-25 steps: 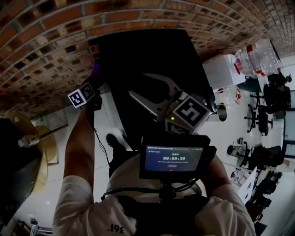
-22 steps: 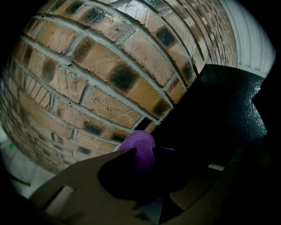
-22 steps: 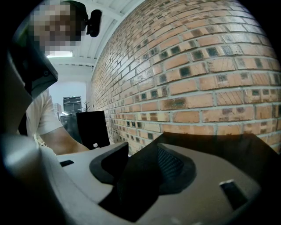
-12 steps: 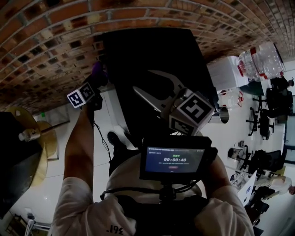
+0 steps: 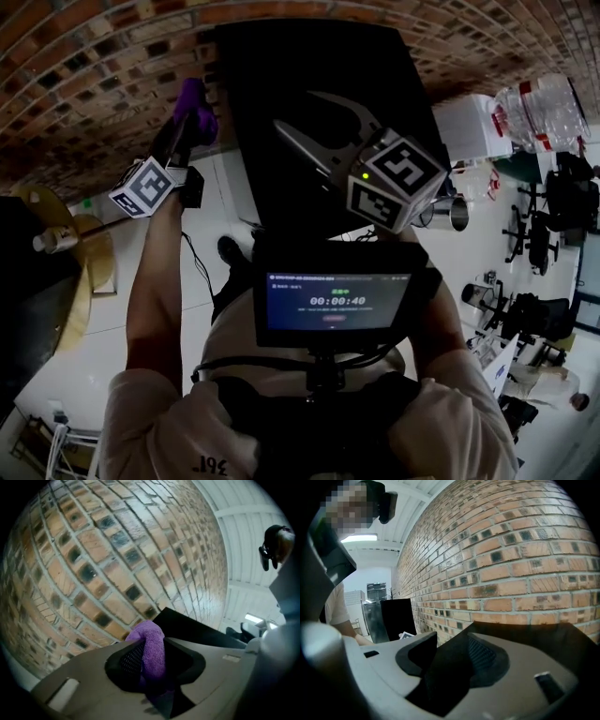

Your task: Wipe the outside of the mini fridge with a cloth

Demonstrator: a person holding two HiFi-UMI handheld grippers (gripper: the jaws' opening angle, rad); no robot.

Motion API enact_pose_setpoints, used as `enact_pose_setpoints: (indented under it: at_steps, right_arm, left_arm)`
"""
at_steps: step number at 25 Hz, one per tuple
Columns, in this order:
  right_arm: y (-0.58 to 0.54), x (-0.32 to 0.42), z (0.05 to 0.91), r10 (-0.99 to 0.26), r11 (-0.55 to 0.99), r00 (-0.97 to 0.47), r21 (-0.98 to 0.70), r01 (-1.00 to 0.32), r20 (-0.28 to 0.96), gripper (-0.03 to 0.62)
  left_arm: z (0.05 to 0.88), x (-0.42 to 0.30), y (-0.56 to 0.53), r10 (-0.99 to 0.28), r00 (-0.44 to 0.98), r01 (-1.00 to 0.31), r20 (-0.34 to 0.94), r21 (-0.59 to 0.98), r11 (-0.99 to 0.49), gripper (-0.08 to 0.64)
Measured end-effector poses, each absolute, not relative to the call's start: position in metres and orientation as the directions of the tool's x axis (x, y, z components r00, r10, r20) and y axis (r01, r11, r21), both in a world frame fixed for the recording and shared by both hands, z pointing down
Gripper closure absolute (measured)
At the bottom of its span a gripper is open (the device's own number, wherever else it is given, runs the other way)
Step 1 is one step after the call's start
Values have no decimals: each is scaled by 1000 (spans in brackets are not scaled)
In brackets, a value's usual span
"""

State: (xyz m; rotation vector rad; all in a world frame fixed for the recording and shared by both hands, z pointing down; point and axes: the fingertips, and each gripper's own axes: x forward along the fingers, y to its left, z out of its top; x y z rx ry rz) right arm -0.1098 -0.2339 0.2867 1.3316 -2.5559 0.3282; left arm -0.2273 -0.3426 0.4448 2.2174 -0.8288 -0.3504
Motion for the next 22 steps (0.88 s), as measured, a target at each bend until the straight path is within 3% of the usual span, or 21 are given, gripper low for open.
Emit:
enact_pose_setpoints:
  at_steps: [13,22]
  right_arm:
    - [-238,-106,288,-768,564,-560,-86,-821,311,391]
    - [-231,-103,288,-770,560,-554,-83,-825,315,393]
  left_arm:
    - [343,-205,-303,-624,770,-354,-131,726,-590,448]
    - [344,-195,-292,-639,759,-309,-130,791,-528,448]
